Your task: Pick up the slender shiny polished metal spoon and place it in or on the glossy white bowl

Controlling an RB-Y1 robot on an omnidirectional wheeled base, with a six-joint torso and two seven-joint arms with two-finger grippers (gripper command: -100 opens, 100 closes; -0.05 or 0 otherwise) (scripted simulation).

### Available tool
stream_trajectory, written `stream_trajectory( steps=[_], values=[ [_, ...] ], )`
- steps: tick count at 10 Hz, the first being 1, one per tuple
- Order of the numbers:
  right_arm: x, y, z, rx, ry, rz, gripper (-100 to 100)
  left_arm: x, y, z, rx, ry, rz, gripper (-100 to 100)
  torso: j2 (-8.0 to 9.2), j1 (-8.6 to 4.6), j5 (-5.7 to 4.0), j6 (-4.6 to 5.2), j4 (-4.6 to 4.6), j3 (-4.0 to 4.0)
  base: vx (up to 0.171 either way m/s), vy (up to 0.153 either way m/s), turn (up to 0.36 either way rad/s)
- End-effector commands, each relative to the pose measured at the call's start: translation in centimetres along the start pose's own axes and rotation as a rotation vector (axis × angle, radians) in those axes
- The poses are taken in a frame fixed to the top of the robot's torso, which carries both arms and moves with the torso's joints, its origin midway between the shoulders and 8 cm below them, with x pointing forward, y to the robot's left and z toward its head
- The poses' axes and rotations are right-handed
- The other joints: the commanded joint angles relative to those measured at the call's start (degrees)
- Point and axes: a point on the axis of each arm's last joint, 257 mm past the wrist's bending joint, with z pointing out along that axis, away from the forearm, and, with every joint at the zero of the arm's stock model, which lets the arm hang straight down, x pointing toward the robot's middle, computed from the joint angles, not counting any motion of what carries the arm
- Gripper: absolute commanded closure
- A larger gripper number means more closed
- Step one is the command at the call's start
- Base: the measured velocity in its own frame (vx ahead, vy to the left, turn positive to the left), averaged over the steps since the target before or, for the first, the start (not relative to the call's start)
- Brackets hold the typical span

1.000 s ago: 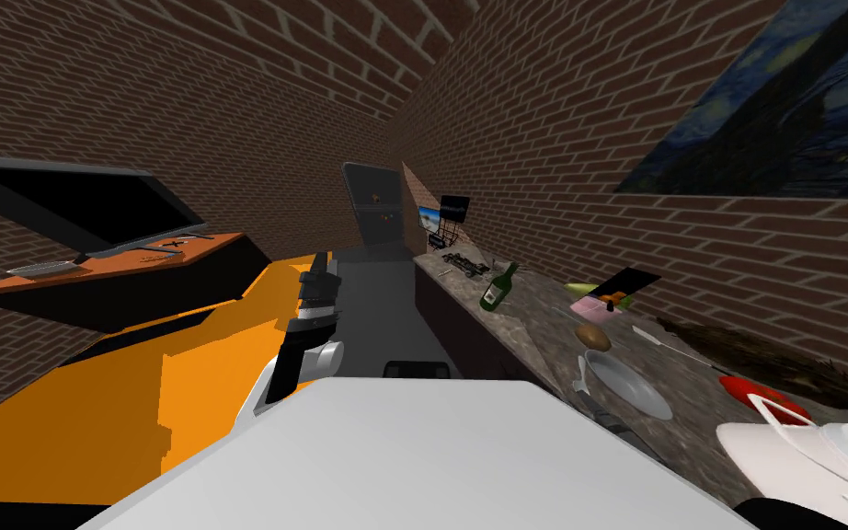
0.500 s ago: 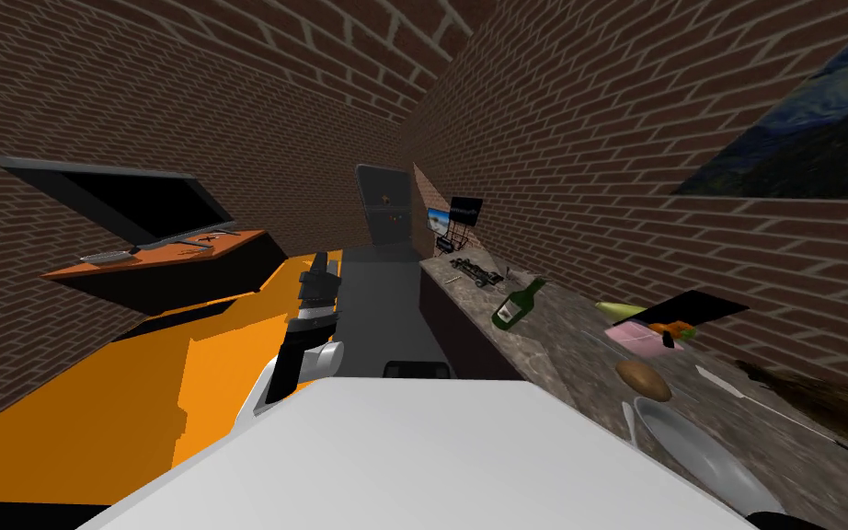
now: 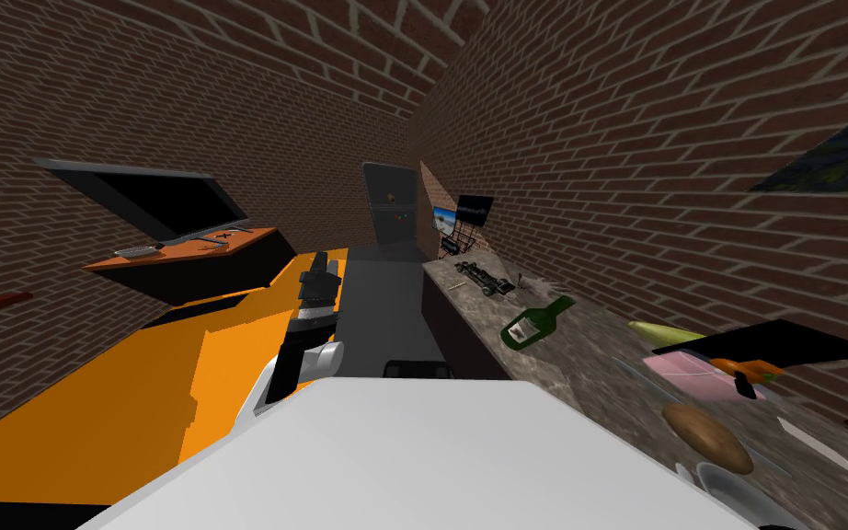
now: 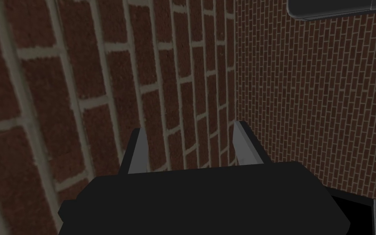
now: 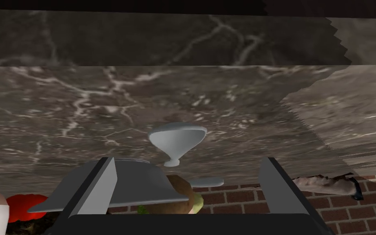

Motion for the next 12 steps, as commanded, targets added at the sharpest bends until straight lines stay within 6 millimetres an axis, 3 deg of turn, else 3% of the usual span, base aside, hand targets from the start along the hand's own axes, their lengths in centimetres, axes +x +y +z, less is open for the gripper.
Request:
stream_trajectory(
  steps=[1,2,5,6,10,11,12],
  values=[
    [0.0,0.0,0.0,0.0,0.0,0.0,0,0.0,0.0,0.0,0.0,0.0,0.0,0,0.0,0.0,0.0,0.0,0.0,0.0,0.009,-0.003,-0.003],
    [0.4,-0.3,0.6,0.003,0.0,0.005,-100,0.0,0.0,0.0,0.0,0.0,0.0,0,0.15,0.05,0.01,0.0,0.04,0.09,0.013,-0.017,0.052],
    [0.8,-0.5,1.2,0.007,0.001,0.01,-100,0.0,0.0,0.0,0.0,0.0,0.0,0,0.19,-0.06,-0.02,-0.01,0.05,0.12,0.015,-0.025,0.038],
    [0.8,-0.5,1.3,0.007,0.001,0.01,100,0.0,0.0,0.0,0.0,0.0,0.0,0,0.22,0.01,0.0,0.01,0.06,0.13,0.0,0.0,0.0],
    [0.8,-0.5,1.3,0.008,0.001,0.01,100,0.0,0.0,0.0,0.0,0.0,0.0,0,0.25,0.08,0.01,0.0,0.06,0.15,0.0,0.0,0.0],
    [0.8,-0.5,1.3,0.008,0.001,0.01,0,0.0,0.0,0.0,0.0,0.0,0.0,0,0.26,0.08,0.01,0.0,0.06,0.16,0.0,0.0,0.0],
    [0.4,-0.3,0.6,0.003,0.0,0.005,100,0.0,0.0,0.0,0.0,0.0,0.0,0,0.26,0.08,0.01,0.0,0.06,0.16,-0.011,0.022,-0.063]
  ],
)
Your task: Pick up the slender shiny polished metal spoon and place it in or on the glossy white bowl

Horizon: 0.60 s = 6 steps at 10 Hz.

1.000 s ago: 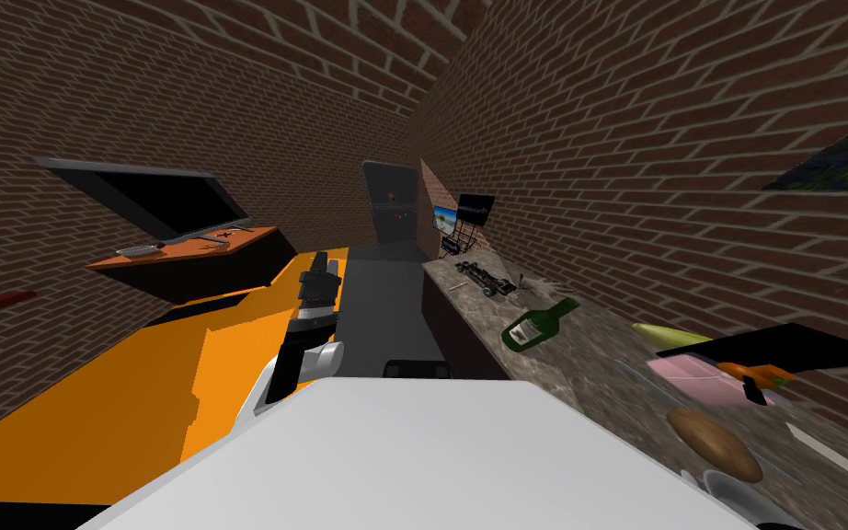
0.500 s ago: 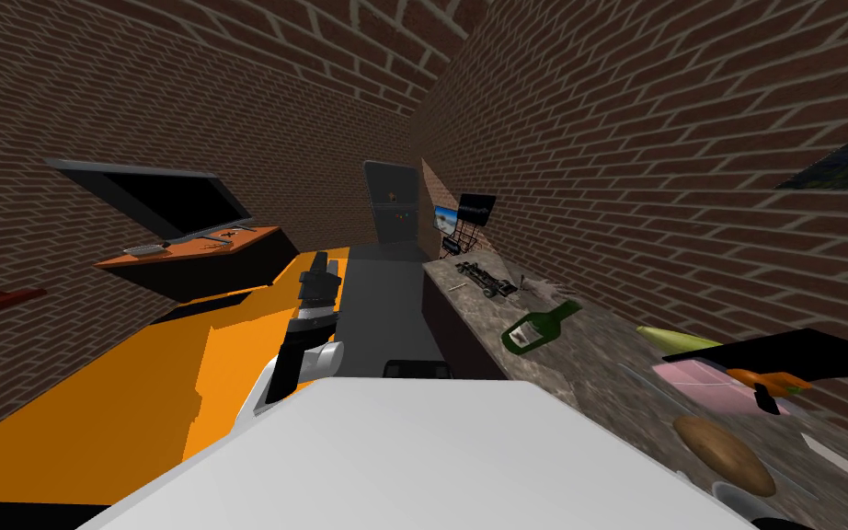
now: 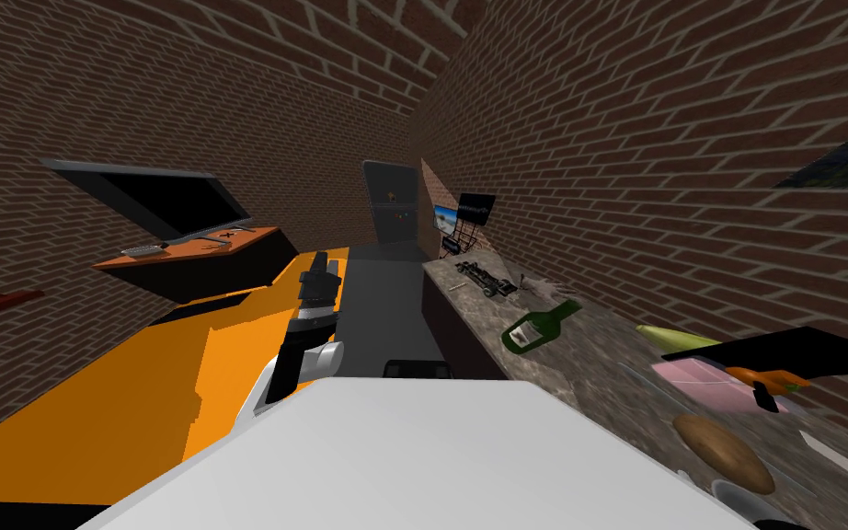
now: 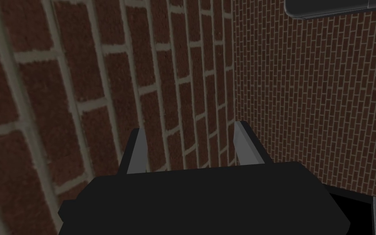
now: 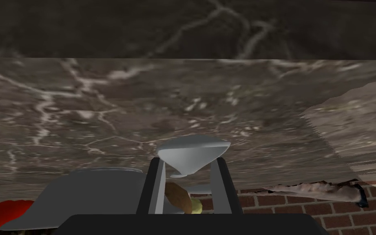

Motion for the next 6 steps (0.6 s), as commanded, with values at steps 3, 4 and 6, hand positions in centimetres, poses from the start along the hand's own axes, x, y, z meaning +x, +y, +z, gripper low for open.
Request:
stream_trajectory(
  steps=[3,4,6],
  values=[
    [-0.3,0.3,-0.5,-0.003,0.0,-0.004,0,0.0,0.0,0.0,0.0,0.0,0.0,0,0.02,0.02,-0.01,-0.02,0.02,0.02,-0.011,0.019,-0.029],
    [-2.3,1.0,-0.5,-0.026,-0.028,-0.011,100,0.0,0.0,0.0,0.0,0.0,0.0,0,-0.02,-0.05,-0.02,-0.02,0.01,0.0,-0.005,0.023,-0.065],
    [-5.3,2.1,-0.8,-0.058,-0.067,-0.027,100,0.0,0.0,0.0,0.0,0.0,0.0,0,-0.02,0.09,0.02,-0.07,0.02,0.0,-0.018,0.052,-0.066]
  ],
)
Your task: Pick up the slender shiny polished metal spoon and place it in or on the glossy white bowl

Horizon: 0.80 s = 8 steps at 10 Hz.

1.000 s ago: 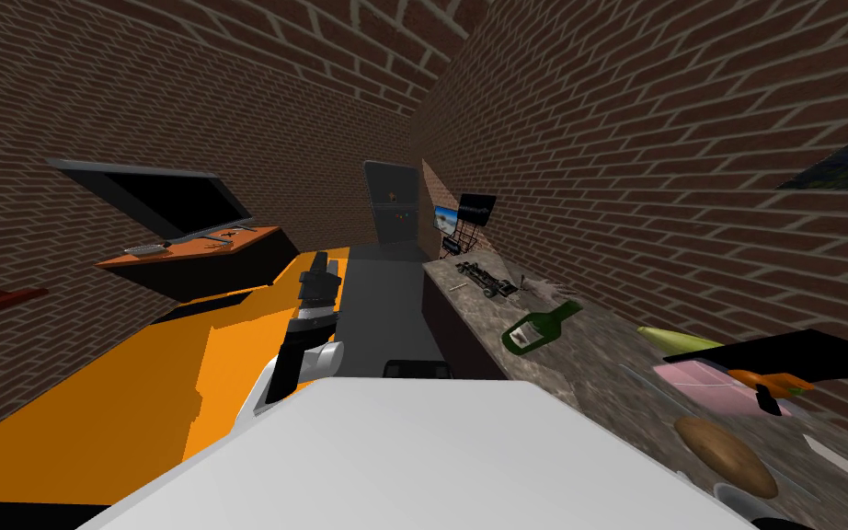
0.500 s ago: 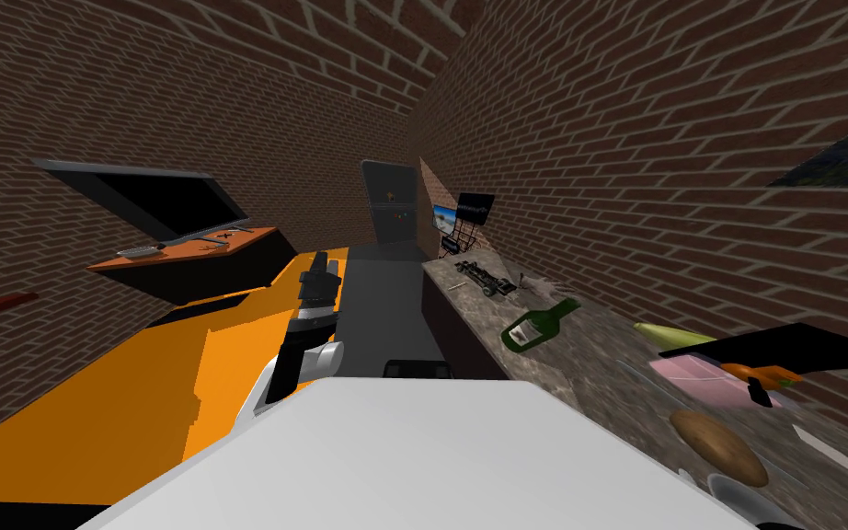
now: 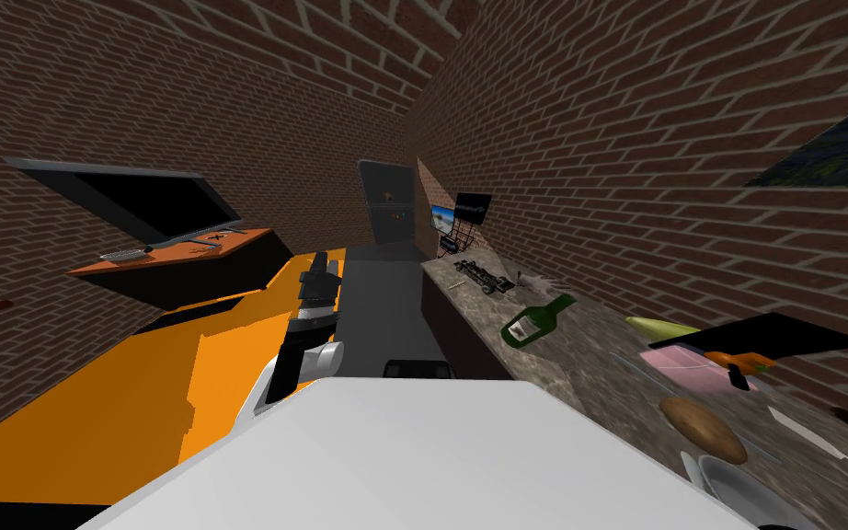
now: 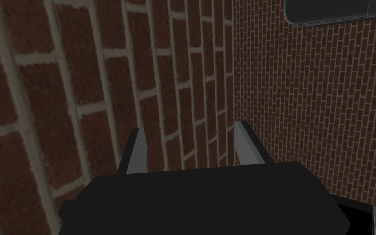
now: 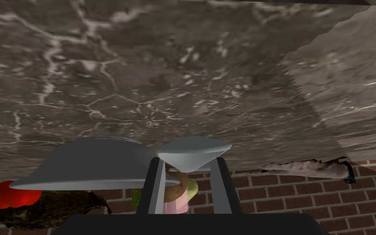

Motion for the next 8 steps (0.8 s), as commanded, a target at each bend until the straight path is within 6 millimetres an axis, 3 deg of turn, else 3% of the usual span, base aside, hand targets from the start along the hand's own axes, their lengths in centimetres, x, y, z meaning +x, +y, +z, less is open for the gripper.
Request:
stream_trajectory(
  steps=[1,8],
  values=[
    [-2.0,1.0,-0.1,-0.023,-0.023,-0.011,100,0.0,0.0,0.0,0.0,0.0,0.0,0,0.0,0.0,0.0,0.0,0.0,0.0,-0.021,0.045,-0.041],
    [-9.3,3.4,-1.7,-0.071,-0.11,-0.057,100,0.0,0.0,0.0,0.0,0.0,0.0,0,0.04,-0.05,0.0,0.01,-0.02,0.01,-0.025,0.023,-0.034]
  ],
)
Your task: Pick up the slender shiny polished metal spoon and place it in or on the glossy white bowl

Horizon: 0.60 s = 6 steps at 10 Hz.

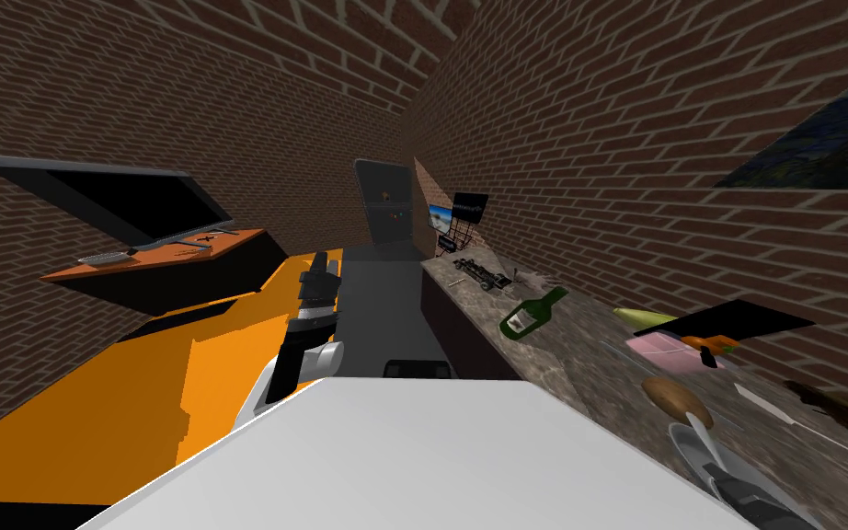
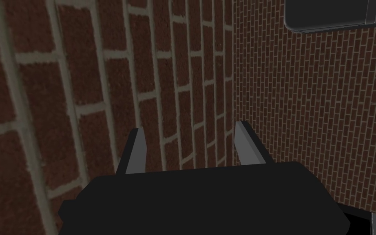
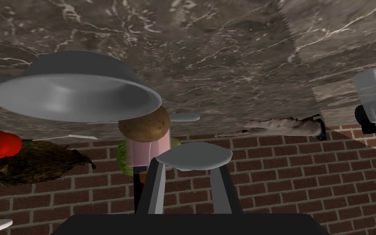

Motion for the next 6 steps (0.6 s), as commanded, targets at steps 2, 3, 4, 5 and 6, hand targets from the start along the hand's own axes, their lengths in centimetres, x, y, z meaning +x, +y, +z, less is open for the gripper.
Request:
stream_trajectory(
  steps=[2,3,4,5,6],
  values=[
    [-0.3,-1.9,-1.0,0.066,0.015,-0.006,100,0.0,0.0,0.0,0.0,0.0,0.0,0,0.02,-0.2,-0.04,-0.02,0.0,0.01,-0.048,-0.069,0.146],
    [0.2,-2.8,-1.6,0.096,0.031,-0.009,100,0.0,0.0,0.0,0.0,0.0,0.0,0,0.05,-0.4,-0.11,0.0,0.0,0.02,-0.032,-0.122,0.163],
    [0.5,-3.3,-1.9,0.112,0.04,-0.011,100,0.0,0.0,0.0,0.0,0.0,0.0,0,0.01,-0.57,-0.15,0.02,-0.01,0.0,-0.034,-0.105,0.096],
    [1.0,-4.3,-2.6,0.143,0.06,-0.014,100,0.0,0.0,0.0,0.0,0.0,0.0,0,0.0,-0.54,-0.16,0.04,-0.02,-0.01,-0.058,-0.079,0.173],
    [1.4,-4.7,-3.0,0.159,0.07,-0.017,100,0.0,0.0,0.0,0.0,0.0,0.0,0,0.05,-0.47,-0.16,0.01,-0.01,0.02,-0.053,-0.058,0.135]
  ],
)
